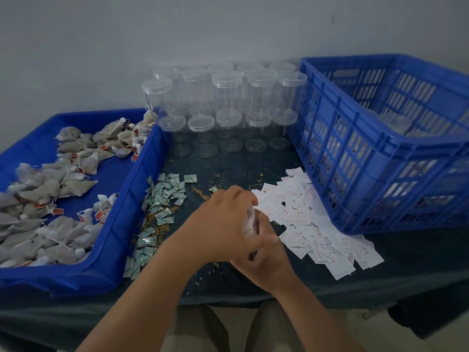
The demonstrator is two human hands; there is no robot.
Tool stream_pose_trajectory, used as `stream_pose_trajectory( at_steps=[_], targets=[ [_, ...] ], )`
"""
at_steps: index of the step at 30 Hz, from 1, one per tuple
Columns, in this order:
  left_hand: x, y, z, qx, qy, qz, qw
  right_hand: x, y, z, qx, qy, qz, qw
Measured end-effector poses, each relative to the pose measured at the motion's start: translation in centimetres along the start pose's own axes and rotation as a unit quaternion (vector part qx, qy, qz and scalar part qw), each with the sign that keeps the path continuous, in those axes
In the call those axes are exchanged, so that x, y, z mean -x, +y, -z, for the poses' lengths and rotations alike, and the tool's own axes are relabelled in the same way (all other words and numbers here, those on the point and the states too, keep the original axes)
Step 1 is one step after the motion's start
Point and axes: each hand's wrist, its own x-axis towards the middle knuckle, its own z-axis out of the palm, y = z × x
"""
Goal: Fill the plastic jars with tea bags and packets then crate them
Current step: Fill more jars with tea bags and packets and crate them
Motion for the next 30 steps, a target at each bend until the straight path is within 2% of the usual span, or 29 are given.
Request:
stream_pose_trajectory(
  at_steps=[3,5,8,11,17,23,27,30],
  targets=[
    [-1.6,1.5,0.0,0.103,0.024,0.101,0.989,0.0,0.7,-0.3,0.0,0.002,0.03,1.0],
    [-2.2,2.2,-0.7,0.084,0.043,0.129,0.987,0.0,1.0,-0.4,0.009,0.004,0.03,0.999],
    [-2.1,2.6,-2.1,-0.044,0.036,0.086,0.995,-0.5,1.2,-0.8,0.076,-0.001,0.062,0.995],
    [-1.8,2.5,-2.9,-0.09,0.043,0.055,0.993,-0.6,2.0,-1.3,0.179,0.026,0.104,0.978],
    [-1.9,3.0,-3.4,-0.166,0.039,0.049,0.984,-0.6,1.8,-1.4,0.367,0.071,0.158,0.914],
    [-2.1,2.1,-2.2,-0.171,-0.01,-0.05,0.984,-0.2,2.0,-1.6,0.386,0.024,0.082,0.918],
    [-1.9,1.6,-1.9,-0.175,-0.015,-0.097,0.98,-0.4,0.3,-1.1,0.341,0.07,0.121,0.93],
    [-1.8,1.0,-1.7,-0.159,-0.01,-0.147,0.976,-0.3,0.0,-0.5,0.328,0.042,0.128,0.935]
  ],
)
